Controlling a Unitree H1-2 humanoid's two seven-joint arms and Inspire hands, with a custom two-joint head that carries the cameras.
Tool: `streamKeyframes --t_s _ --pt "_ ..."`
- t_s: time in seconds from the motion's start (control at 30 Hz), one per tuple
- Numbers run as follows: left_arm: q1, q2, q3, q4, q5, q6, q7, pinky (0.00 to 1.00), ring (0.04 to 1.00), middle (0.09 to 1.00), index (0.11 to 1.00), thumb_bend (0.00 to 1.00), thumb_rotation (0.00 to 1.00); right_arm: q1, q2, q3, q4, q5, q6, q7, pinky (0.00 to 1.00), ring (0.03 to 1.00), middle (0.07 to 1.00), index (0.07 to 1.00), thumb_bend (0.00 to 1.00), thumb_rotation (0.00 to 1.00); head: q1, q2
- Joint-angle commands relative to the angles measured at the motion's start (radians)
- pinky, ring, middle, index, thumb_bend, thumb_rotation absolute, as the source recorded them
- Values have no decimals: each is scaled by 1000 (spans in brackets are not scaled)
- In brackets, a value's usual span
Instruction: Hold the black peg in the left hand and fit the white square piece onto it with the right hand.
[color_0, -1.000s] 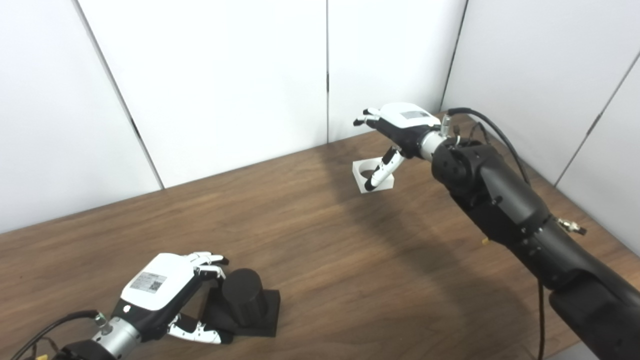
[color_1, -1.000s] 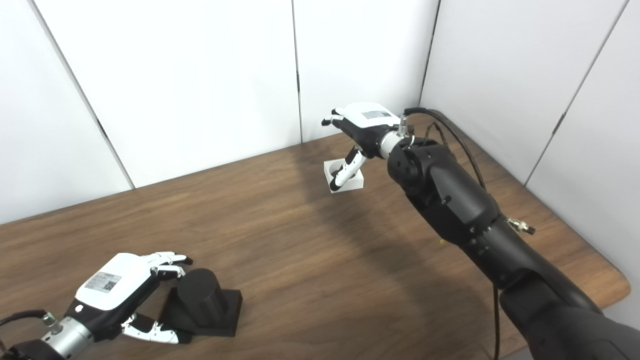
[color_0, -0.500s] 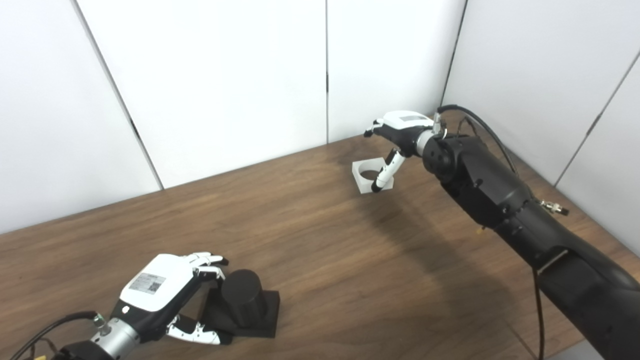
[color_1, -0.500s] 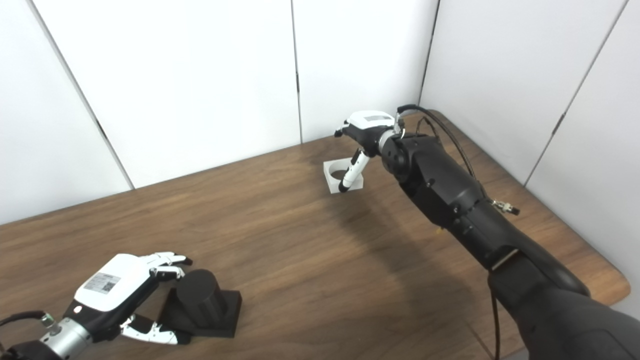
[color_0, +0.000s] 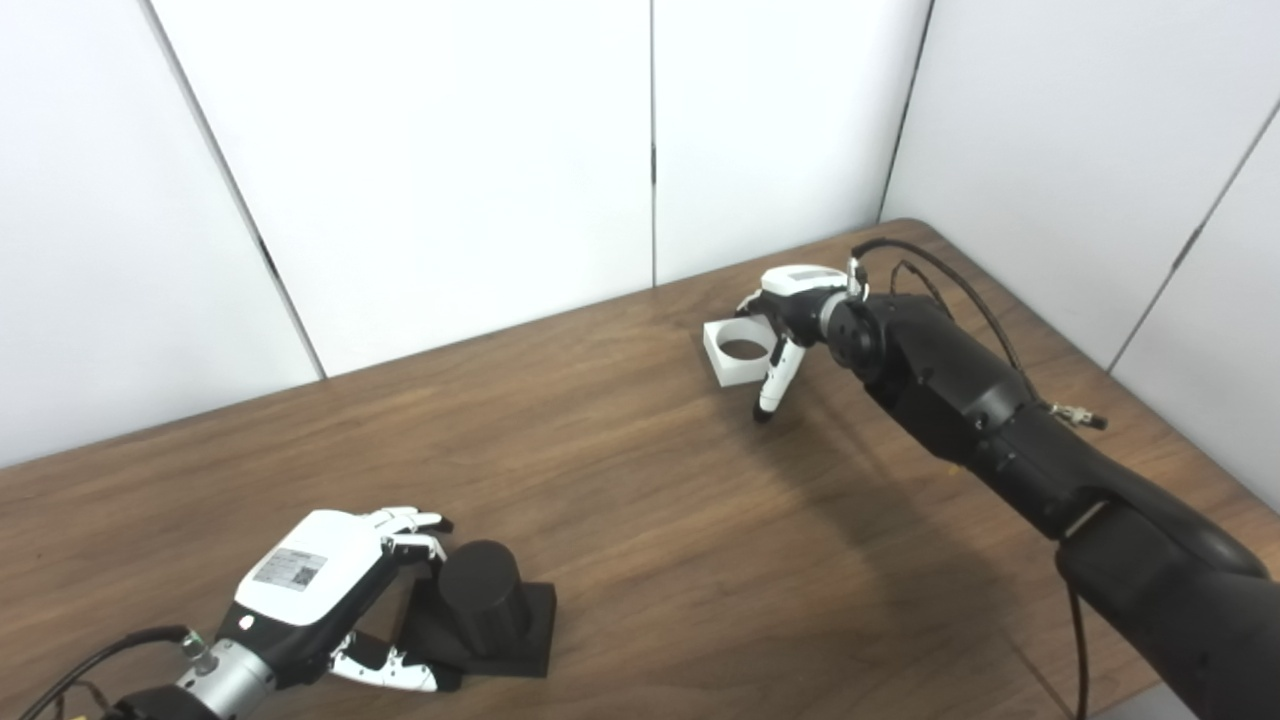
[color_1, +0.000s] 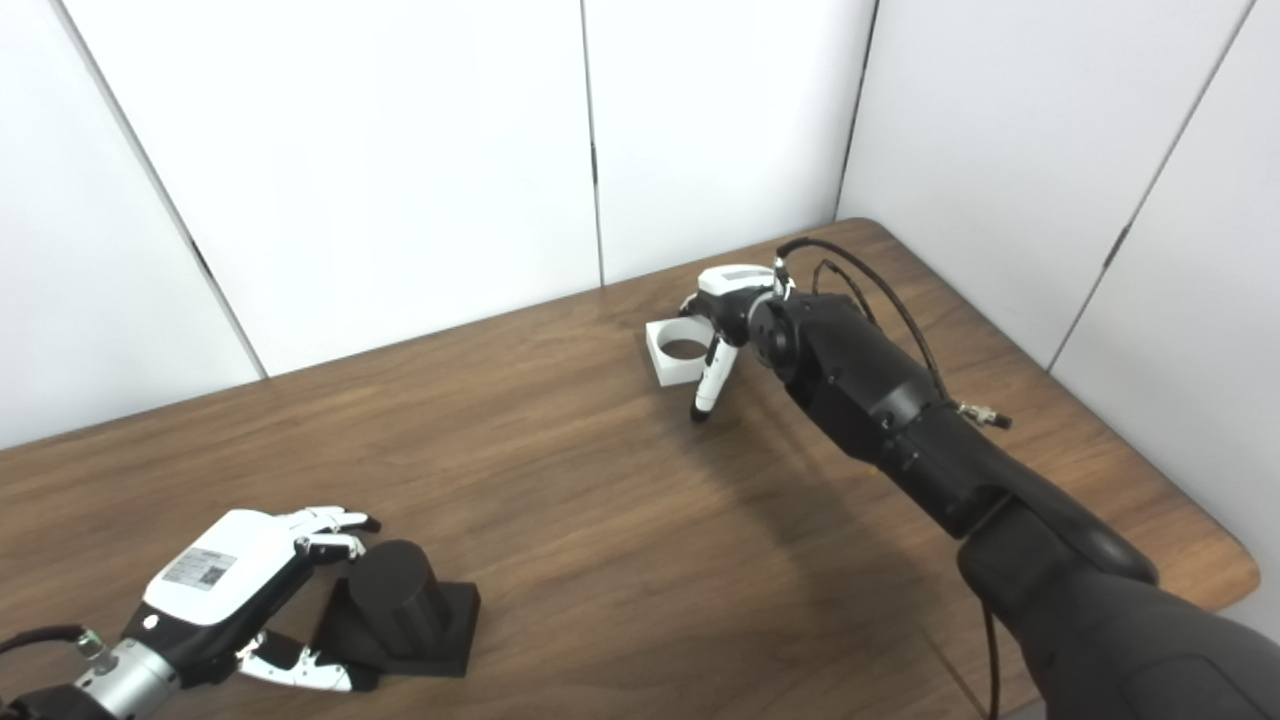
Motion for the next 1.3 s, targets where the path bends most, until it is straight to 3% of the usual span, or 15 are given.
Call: streamKeyframes --t_s 0.0,0.33,0.53,0.57,0.6,0.67,1.03,1.27 --pt "45 63 -21 24 58 17 -89 706 847 839 490 524 64 -49 -13 -6 -13 0 -4 -17 959 958 951 847 973 228 -1 1" --pt "53 68 -9 6 59 15 -98 719 845 842 490 524 64 -33 -18 14 -20 -13 -24 -46 886 932 910 710 874 239 -2 7" --pt "56 70 -6 0 61 16 -104 715 843 839 490 524 64 -23 -19 9 -9 -2 -50 -98 818 871 852 591 798 167 -2 11" --pt "57 70 -6 0 60 14 -102 707 841 838 490 524 64 -22 -21 8 -11 0 -52 -99 817 866 841 540 663 154 -3 11" --pt "58 71 -5 0 59 13 -100 703 839 838 489 524 64 -20 -23 7 -15 2 -53 -99 816 863 835 515 594 148 -3 13" --pt "59 71 -4 0 57 11 -98 695 838 836 489 524 63 -16 -28 3 -18 7 -59 -100 813 850 810 490 536 137 -4 13" --pt "56 74 -4 -1 53 10 -103 704 840 837 490 524 63 9 -36 -22 -39 20 -91 -140 793 830 771 481 519 126 -1 22" --pt "53 68 1 -14 45 15 -109 689 833 833 489 524 61 38 -36 -61 -102 42 -147 -202 827 855 777 479 522 128 114 71"
